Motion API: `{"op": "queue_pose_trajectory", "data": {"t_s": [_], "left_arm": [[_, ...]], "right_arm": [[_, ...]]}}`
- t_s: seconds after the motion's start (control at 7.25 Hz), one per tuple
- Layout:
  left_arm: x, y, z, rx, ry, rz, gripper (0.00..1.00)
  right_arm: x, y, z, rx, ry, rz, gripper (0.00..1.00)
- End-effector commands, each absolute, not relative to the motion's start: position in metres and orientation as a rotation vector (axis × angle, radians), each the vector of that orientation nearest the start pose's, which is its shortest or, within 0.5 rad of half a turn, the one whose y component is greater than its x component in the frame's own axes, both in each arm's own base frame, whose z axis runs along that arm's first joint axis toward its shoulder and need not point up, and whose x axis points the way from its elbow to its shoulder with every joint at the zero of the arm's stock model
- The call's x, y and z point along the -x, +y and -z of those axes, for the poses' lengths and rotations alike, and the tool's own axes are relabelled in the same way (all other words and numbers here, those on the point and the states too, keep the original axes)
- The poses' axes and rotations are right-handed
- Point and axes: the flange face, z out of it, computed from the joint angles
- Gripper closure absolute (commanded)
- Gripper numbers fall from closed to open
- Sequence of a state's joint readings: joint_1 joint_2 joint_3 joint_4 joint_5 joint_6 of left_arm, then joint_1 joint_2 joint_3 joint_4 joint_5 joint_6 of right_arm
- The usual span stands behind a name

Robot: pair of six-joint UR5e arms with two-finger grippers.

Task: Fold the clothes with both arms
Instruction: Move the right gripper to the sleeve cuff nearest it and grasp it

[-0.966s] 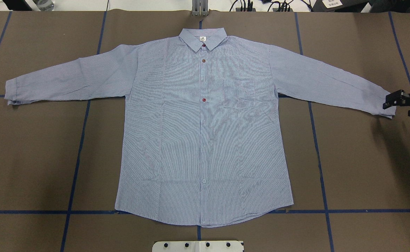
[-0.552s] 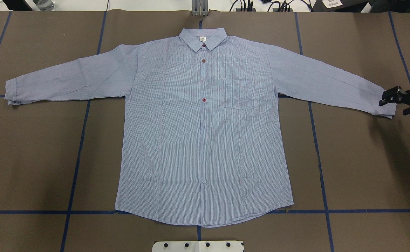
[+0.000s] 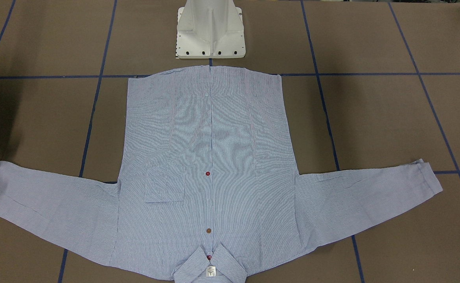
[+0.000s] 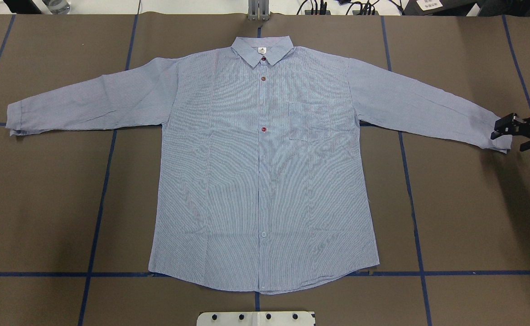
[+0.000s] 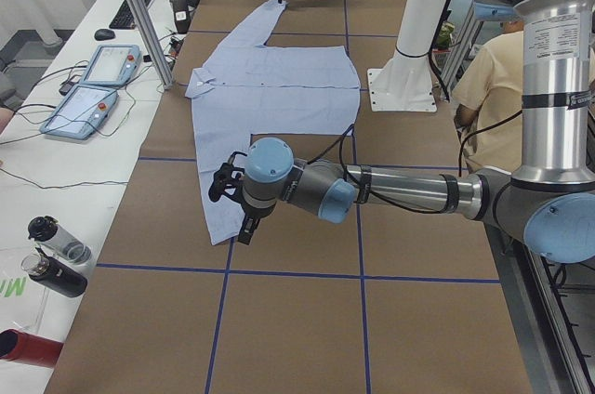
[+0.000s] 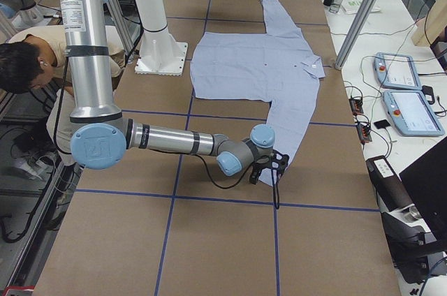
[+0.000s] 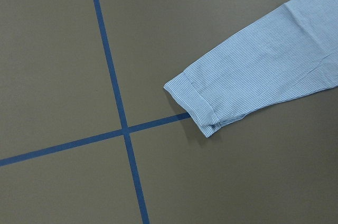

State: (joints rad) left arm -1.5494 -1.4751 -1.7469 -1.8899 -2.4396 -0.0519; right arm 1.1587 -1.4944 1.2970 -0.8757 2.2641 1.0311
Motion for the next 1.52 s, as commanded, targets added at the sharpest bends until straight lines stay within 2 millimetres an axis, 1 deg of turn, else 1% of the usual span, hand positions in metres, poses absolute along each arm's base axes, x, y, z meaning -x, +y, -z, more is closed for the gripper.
{"op": "queue_pose_trajectory", "data": {"t_s": [0.0, 0.14, 0.55, 0.69, 0.83, 0.97, 1.24, 1.38], "left_arm": [[0.047, -0.469, -0.573, -0.344, 0.869, -0.146, 0.0], [0.047, -0.469, -0.573, -0.344, 0.869, -0.146, 0.0], [0.047, -0.468, -0.57, -0.349, 0.869, -0.147, 0.0], [0.047, -0.468, -0.57, -0.348, 0.871, -0.147, 0.0], [0.047, -0.468, -0.569, -0.349, 0.871, -0.148, 0.0], [0.047, -0.468, -0.569, -0.349, 0.871, -0.148, 0.0], [0.048, -0.465, -0.564, -0.358, 0.87, -0.15, 0.0], [0.048, -0.465, -0.565, -0.357, 0.87, -0.15, 0.0]], "right_arm": [[0.153, -0.525, -0.685, 0.095, -0.827, -0.416, 0.34], [0.153, -0.525, -0.685, 0.097, -0.827, -0.419, 0.42], [0.153, -0.525, -0.685, 0.097, -0.828, -0.423, 0.61], [0.153, -0.525, -0.685, 0.098, -0.827, -0.423, 0.7], [0.153, -0.525, -0.682, 0.095, -0.83, -0.422, 0.87], [0.153, -0.525, -0.682, 0.096, -0.83, -0.423, 1.0], [0.154, -0.526, -0.679, 0.098, -0.84, -0.416, 1.0], [0.155, -0.528, -0.675, 0.097, -0.852, -0.408, 0.94]]}}
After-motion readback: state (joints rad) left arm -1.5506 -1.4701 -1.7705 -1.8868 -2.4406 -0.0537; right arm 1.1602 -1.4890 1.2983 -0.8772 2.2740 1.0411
